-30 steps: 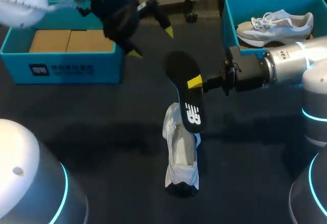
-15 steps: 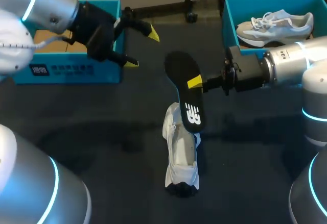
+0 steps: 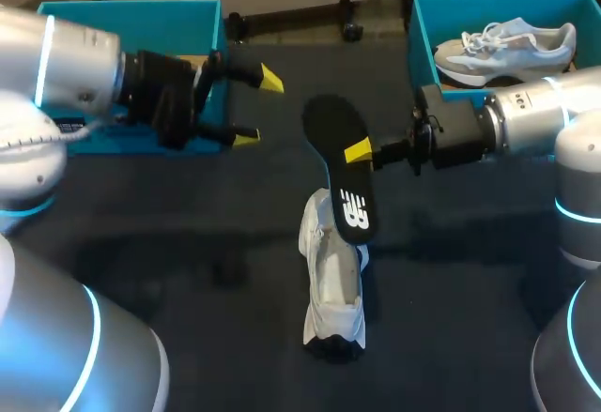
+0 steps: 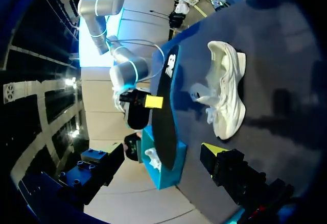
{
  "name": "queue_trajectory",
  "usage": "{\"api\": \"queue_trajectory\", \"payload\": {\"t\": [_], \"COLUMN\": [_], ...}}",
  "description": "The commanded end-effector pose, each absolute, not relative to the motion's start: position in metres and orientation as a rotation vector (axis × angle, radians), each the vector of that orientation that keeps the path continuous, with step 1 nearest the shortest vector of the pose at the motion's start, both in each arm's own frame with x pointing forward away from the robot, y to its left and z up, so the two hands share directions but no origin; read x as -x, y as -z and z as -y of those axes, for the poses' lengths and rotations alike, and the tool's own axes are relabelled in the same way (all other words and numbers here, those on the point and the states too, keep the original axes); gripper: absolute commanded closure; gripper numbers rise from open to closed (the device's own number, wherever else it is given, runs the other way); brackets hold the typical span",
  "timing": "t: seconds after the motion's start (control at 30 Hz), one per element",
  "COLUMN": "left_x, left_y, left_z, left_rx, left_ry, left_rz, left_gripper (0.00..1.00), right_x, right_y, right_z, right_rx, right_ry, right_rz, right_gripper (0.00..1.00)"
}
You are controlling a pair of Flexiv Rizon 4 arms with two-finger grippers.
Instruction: Take the shoe out of the shoebox, open the shoe tongue, remove and reinsert the insole, then place the shoe into the shoebox
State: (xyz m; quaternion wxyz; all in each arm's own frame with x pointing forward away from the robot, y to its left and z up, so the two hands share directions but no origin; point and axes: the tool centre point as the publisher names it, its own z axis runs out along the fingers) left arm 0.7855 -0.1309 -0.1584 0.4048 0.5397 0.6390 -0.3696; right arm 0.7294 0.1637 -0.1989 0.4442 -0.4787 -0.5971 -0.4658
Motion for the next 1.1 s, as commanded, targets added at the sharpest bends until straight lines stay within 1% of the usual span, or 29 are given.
{"api": "queue_trajectory", "payload": {"t": [0.03,0.3,0.6,0.8,0.87,0.9,0.93,1.0,1.1], "left_x": [-0.780,-0.776,-0.768,-0.768,-0.769,-0.769,-0.770,-0.770,-0.769], "left_y": [0.173,0.182,0.192,0.192,0.191,0.191,0.191,0.192,0.193], "left_z": [0.138,0.158,0.182,0.193,0.195,0.196,0.198,0.200,0.204], "left_rx": [-1.164,-1.096,-1.088,-1.053,-1.046,-1.040,-1.037,-1.028,-1.015], "left_ry": [1.066,1.169,1.169,1.145,1.141,1.140,1.139,1.141,1.151], "left_rz": [-1.403,-1.338,-1.293,-1.271,-1.269,-1.267,-1.267,-1.265,-1.263], "left_gripper": [0.00,0.00,0.00,0.20,0.36,0.40,0.40,0.50,0.54], "right_x": [-0.729,-0.729,-0.725,-0.722,-0.721,-0.721,-0.721,-0.721,-0.721], "right_y": [0.199,0.199,0.190,0.190,0.190,0.190,0.190,0.190,0.190], "right_z": [-0.165,-0.165,-0.175,-0.180,-0.180,-0.180,-0.180,-0.180,-0.180], "right_rx": [1.189,1.189,1.197,1.209,1.208,1.208,1.208,1.208,1.208], "right_ry": [1.155,1.155,1.220,1.227,1.230,1.230,1.230,1.230,1.230], "right_rz": [1.481,1.481,1.446,1.428,1.424,1.424,1.424,1.424,1.424], "right_gripper": [1.00,1.00,1.00,1.00,1.00,1.00,1.00,1.00,1.00]}}
